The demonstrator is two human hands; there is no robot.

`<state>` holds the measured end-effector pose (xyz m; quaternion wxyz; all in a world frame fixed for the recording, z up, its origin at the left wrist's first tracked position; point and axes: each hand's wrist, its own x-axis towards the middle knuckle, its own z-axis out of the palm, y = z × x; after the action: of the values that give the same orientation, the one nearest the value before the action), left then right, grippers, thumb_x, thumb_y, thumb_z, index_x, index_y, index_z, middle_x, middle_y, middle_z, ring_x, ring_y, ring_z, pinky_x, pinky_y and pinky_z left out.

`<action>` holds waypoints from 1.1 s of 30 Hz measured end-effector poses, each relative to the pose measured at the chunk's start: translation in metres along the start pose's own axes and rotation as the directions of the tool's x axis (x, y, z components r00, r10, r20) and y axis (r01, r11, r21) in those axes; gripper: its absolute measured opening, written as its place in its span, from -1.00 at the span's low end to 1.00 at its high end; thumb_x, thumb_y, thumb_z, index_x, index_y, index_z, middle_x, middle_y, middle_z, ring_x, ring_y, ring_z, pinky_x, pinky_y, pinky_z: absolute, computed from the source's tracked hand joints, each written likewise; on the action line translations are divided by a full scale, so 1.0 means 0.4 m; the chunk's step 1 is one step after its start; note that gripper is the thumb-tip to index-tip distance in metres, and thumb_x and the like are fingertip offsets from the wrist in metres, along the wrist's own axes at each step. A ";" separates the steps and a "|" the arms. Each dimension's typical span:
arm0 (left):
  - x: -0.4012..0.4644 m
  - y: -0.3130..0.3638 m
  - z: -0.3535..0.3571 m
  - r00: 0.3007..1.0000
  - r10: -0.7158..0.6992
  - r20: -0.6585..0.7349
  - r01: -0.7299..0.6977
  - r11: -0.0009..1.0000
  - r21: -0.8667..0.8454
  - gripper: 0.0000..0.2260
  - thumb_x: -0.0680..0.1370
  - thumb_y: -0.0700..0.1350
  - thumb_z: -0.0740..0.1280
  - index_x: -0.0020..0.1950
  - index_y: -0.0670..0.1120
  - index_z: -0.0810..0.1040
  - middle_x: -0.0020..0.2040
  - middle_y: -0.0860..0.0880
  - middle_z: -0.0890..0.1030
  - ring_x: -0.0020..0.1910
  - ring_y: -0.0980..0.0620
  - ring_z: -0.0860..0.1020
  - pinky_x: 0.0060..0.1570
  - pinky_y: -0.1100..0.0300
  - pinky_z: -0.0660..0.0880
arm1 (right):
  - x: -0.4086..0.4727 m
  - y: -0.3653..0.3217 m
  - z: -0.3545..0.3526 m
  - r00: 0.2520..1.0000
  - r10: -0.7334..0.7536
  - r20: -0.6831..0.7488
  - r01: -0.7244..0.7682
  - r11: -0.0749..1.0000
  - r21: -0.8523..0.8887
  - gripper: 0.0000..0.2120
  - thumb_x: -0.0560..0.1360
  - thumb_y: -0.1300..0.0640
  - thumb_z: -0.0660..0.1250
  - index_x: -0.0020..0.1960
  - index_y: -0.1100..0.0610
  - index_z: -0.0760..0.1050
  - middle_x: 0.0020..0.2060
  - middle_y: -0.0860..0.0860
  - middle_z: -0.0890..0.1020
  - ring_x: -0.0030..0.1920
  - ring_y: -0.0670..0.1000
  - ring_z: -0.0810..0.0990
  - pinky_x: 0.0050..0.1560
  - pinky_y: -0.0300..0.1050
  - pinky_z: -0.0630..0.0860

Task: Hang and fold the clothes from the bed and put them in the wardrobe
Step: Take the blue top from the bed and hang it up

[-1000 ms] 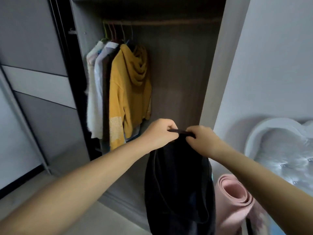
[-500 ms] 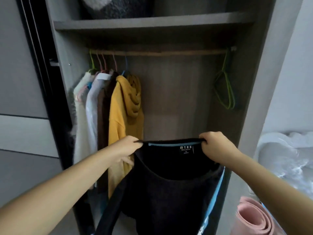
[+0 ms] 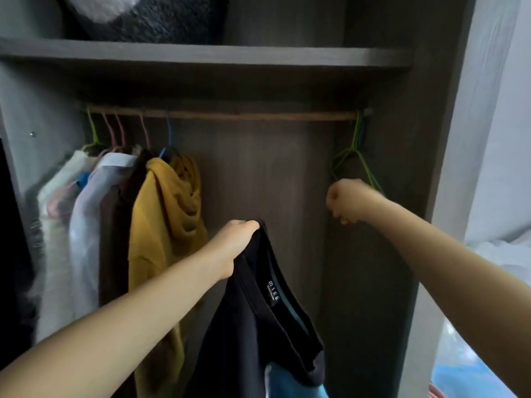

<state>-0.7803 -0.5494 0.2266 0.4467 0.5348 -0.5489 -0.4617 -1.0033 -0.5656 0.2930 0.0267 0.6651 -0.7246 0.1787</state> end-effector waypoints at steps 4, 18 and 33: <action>0.084 0.028 -0.006 1.000 -0.016 0.018 0.017 0.999 -0.050 -0.85 0.59 -0.03 0.23 -0.12 -0.03 0.51 -0.06 -0.10 0.60 -0.04 -0.11 0.57 0.14 0.02 0.51 | 0.167 -0.003 -0.056 0.915 -0.047 -0.401 -0.077 0.954 -0.288 -0.79 0.56 0.19 0.20 0.17 0.17 0.45 0.05 0.16 0.56 -0.01 0.21 0.59 -0.21 -0.04 0.39; 0.212 0.035 -0.047 0.962 0.072 0.262 -0.035 0.989 -0.145 -0.81 0.56 -0.13 0.22 -0.16 -0.12 0.58 -0.35 -0.05 0.58 -0.35 0.00 0.56 -0.30 0.22 0.49 | 0.352 0.122 -0.076 0.912 0.233 -0.338 -0.394 0.724 -0.566 -0.70 0.63 0.20 0.09 0.27 0.19 0.49 0.21 0.16 0.53 0.21 0.18 0.53 0.08 0.00 0.42; 0.244 -0.030 -0.116 0.981 -0.068 0.184 0.087 0.992 -0.095 -0.84 0.57 -0.03 0.27 -0.11 -0.08 0.56 -0.11 -0.11 0.62 -0.10 -0.11 0.58 0.02 0.05 0.51 | 0.203 0.094 0.112 0.697 0.210 -0.685 -0.067 0.971 0.229 -0.81 0.64 0.08 0.07 0.06 0.21 0.34 -0.27 0.21 0.49 -0.24 0.26 0.53 -0.25 -0.03 0.32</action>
<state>-0.7355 -0.6482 0.2227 0.4036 0.4881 -0.5415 -0.5529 -1.0401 -0.6543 0.2651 0.2253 0.4890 -0.6874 0.4875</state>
